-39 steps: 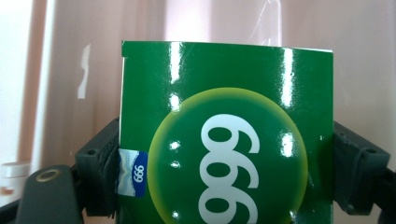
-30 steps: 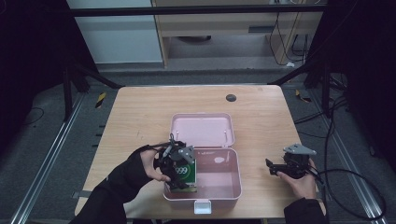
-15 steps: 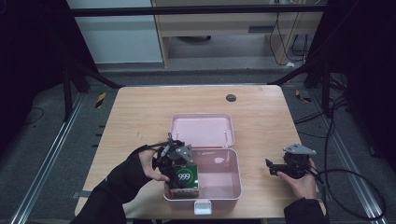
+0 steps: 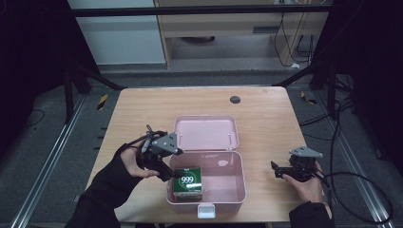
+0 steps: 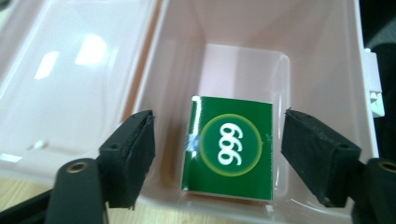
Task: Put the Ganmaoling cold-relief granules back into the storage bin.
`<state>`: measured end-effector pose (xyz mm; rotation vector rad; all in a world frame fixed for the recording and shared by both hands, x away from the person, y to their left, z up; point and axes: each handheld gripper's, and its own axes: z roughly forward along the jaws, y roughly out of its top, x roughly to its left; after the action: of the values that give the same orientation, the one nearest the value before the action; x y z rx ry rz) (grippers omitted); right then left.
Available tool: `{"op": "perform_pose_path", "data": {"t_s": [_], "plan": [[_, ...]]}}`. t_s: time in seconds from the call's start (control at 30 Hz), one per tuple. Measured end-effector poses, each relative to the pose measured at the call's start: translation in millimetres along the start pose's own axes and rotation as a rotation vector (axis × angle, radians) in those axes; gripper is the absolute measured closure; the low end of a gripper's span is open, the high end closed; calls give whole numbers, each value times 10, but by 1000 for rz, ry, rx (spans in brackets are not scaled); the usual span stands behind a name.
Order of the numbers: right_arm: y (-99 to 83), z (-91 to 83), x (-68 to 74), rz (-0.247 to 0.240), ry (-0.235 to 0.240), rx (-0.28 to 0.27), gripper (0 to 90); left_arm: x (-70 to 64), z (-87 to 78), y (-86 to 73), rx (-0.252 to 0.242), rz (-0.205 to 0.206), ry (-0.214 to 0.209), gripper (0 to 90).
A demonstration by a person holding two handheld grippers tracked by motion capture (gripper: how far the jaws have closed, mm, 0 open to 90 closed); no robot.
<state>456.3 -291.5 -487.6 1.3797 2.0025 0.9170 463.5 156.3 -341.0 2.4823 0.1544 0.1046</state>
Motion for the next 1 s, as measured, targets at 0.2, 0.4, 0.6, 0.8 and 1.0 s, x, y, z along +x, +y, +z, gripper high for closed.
{"op": "perform_pose_path", "data": {"t_s": [0.2,0.4,0.6,0.8,1.0], "plan": [[0,-7,7,5,-3,1,22,48,-173,-196,-43,-68,69,290],[-5,-13,6,8,-6,1,22,100,-287,-465,-95,-166,156,282],[-7,-15,6,9,-12,-1,23,160,-306,-842,-152,-301,257,261],[-12,-16,8,7,-15,-4,22,219,-206,-1226,-202,-442,320,237],[-22,-15,11,4,-17,-5,21,295,-70,-1568,-176,-563,394,217]]}}
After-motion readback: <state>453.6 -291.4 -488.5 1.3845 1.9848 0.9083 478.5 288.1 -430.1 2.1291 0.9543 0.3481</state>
